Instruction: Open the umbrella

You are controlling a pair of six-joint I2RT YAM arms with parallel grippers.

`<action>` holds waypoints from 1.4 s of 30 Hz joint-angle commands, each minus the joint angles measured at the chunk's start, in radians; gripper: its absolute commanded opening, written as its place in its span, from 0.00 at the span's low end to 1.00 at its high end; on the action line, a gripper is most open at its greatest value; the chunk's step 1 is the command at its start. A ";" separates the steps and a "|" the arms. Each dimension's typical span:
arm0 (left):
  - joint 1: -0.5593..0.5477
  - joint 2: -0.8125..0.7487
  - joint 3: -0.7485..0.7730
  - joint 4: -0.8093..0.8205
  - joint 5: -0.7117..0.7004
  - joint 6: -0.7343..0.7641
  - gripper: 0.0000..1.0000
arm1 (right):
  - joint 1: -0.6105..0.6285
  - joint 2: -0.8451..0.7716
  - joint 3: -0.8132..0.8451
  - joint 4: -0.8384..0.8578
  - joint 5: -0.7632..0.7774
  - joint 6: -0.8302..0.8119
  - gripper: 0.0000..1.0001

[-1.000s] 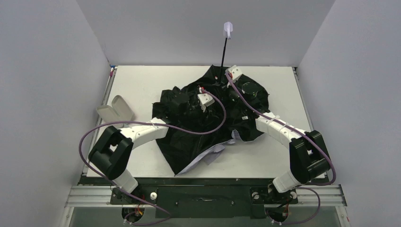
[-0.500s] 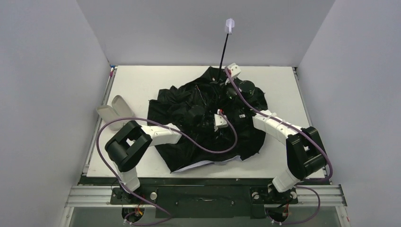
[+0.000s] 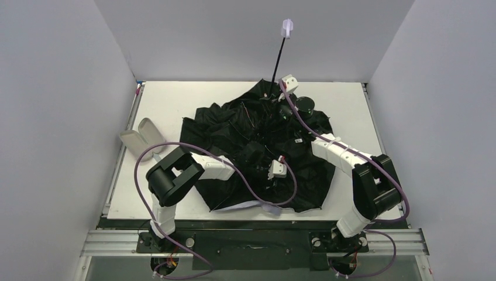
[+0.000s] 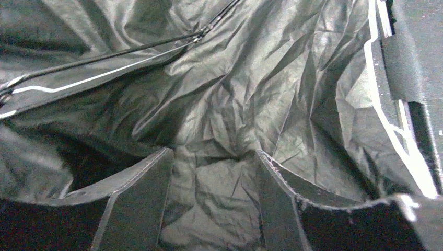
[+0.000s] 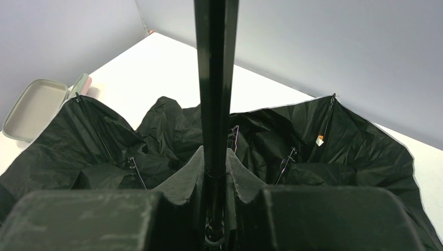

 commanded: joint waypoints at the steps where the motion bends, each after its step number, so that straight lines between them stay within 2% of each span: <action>1: 0.042 -0.134 -0.007 0.012 0.022 -0.078 0.60 | -0.011 -0.034 0.028 0.110 -0.036 0.004 0.00; 4: 0.089 -0.246 -0.006 0.141 0.024 -0.301 0.63 | -0.010 -0.039 0.000 0.109 -0.054 -0.007 0.00; 7: 0.152 -0.339 0.020 0.195 0.024 -0.432 0.63 | -0.008 -0.037 -0.011 0.116 -0.059 -0.007 0.00; 12: 0.258 -0.372 0.041 0.236 -0.008 -0.683 0.57 | -0.002 -0.027 -0.010 0.128 -0.053 -0.004 0.00; 15: 0.281 -0.358 0.009 0.228 -0.007 -0.716 0.50 | -0.001 -0.020 -0.003 0.132 -0.050 -0.001 0.00; 20: 0.284 -0.318 -0.058 0.132 -0.023 -0.672 0.40 | -0.003 -0.017 0.006 0.132 -0.053 -0.001 0.00; 24: 0.307 -0.282 -0.147 0.064 -0.044 -0.686 0.36 | -0.010 -0.025 0.010 0.129 -0.057 0.000 0.00; 28: 0.341 -0.245 -0.186 -0.007 -0.071 -0.766 0.33 | -0.019 -0.032 0.023 0.119 -0.061 0.003 0.00; 31: 0.368 -0.215 -0.173 -0.056 -0.112 -0.836 0.32 | -0.020 -0.034 0.026 0.117 -0.065 0.007 0.00; 34: 0.384 -0.224 -0.150 -0.042 -0.091 -0.837 0.34 | -0.018 -0.031 0.020 0.117 -0.071 0.018 0.00; 38: 0.412 -0.339 -0.178 0.200 0.000 -0.850 0.44 | -0.009 -0.034 0.009 0.100 -0.094 0.020 0.00; 39: 0.417 -0.355 -0.175 0.214 0.007 -0.852 0.50 | -0.008 -0.033 0.014 0.080 -0.113 0.020 0.00; 40: 0.420 -0.375 -0.160 0.229 0.011 -0.855 0.53 | -0.008 -0.032 0.022 0.066 -0.138 0.019 0.14; 41: 0.427 -0.386 -0.137 0.231 0.017 -0.858 0.57 | -0.008 -0.031 0.026 0.032 -0.147 0.019 0.36; 42: 0.430 -0.389 -0.126 0.223 0.016 -0.860 0.58 | -0.009 -0.036 0.029 0.016 -0.161 0.017 0.44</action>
